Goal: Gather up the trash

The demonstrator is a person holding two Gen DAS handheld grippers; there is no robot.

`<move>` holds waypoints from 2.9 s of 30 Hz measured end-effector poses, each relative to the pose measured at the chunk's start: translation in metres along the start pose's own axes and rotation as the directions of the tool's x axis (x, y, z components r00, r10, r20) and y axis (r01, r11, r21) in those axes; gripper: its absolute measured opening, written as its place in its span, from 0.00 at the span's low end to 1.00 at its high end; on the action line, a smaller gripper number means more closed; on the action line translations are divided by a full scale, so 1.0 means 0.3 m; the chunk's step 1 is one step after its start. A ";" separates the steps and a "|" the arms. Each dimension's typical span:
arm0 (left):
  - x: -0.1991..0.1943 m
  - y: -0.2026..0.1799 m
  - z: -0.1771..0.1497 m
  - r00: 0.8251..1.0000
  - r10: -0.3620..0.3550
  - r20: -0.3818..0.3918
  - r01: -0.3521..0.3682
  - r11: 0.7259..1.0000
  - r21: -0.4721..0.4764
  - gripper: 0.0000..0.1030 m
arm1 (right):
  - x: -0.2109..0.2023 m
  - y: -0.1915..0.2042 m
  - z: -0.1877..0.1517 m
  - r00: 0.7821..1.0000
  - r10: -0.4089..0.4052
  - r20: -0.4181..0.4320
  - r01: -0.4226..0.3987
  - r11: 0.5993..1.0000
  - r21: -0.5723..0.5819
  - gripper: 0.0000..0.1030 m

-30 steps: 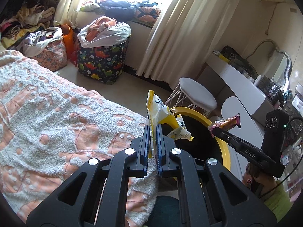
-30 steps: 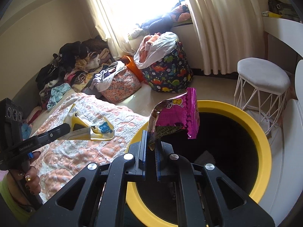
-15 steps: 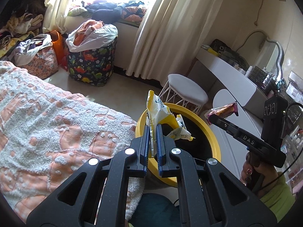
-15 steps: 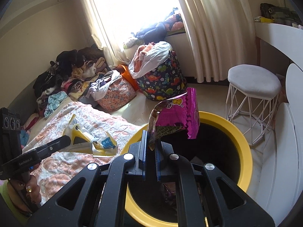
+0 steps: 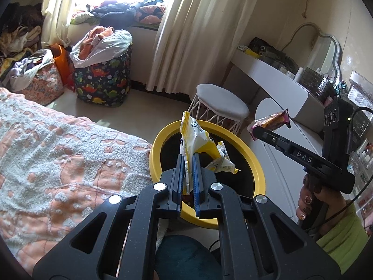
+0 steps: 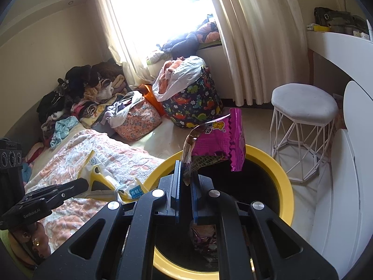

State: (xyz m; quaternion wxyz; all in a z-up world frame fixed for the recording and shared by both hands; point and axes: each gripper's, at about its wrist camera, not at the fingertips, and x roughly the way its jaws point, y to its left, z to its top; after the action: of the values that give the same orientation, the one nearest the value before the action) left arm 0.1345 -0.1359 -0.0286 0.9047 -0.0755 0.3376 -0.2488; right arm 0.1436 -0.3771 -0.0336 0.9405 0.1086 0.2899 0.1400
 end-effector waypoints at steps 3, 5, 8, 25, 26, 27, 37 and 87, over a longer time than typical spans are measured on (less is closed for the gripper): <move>0.011 -0.016 -0.005 1.000 -0.004 -0.010 0.004 1.000 0.017 0.04 | -0.005 -0.012 0.000 1.000 -0.008 0.002 0.008 1.000 0.007 0.07; 0.020 -0.029 -0.009 1.000 -0.006 -0.018 0.007 1.000 0.030 0.04 | -0.009 -0.023 -0.002 1.000 -0.015 0.003 0.015 1.000 0.010 0.07; 0.038 -0.049 -0.016 0.999 -0.010 -0.032 0.012 0.999 0.048 0.04 | -0.013 -0.040 -0.004 1.000 -0.025 0.006 0.025 1.000 0.018 0.07; 0.154 -0.158 -0.092 0.991 -0.035 -0.127 0.053 0.988 0.142 0.04 | 0.023 -0.091 -0.032 0.997 -0.065 -0.030 0.066 0.997 0.045 0.07; 0.161 -0.161 -0.098 0.990 -0.036 -0.134 0.056 0.988 0.145 0.04 | 0.028 -0.093 -0.034 0.997 -0.065 -0.034 0.067 0.997 0.045 0.07; 0.168 -0.165 -0.104 0.990 -0.037 -0.139 0.058 0.987 0.147 0.04 | 0.034 -0.094 -0.037 0.997 -0.066 -0.039 0.068 0.997 0.045 0.07; 0.221 -0.181 -0.144 0.981 -0.043 -0.189 0.073 0.985 0.156 0.04 | 0.089 -0.102 -0.064 0.994 -0.055 -0.091 0.060 0.997 0.049 0.07; 0.292 -0.130 -0.103 0.984 0.016 -0.176 0.000 0.996 0.088 0.42 | 0.131 -0.112 -0.098 0.984 -0.056 -0.170 0.069 0.995 0.074 0.34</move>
State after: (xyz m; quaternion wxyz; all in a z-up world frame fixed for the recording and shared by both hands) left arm 0.1559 -0.2126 -0.0905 0.8746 -0.0119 0.4057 -0.2654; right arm 0.1646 -0.3922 -0.0873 0.9117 0.1246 0.3765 0.1074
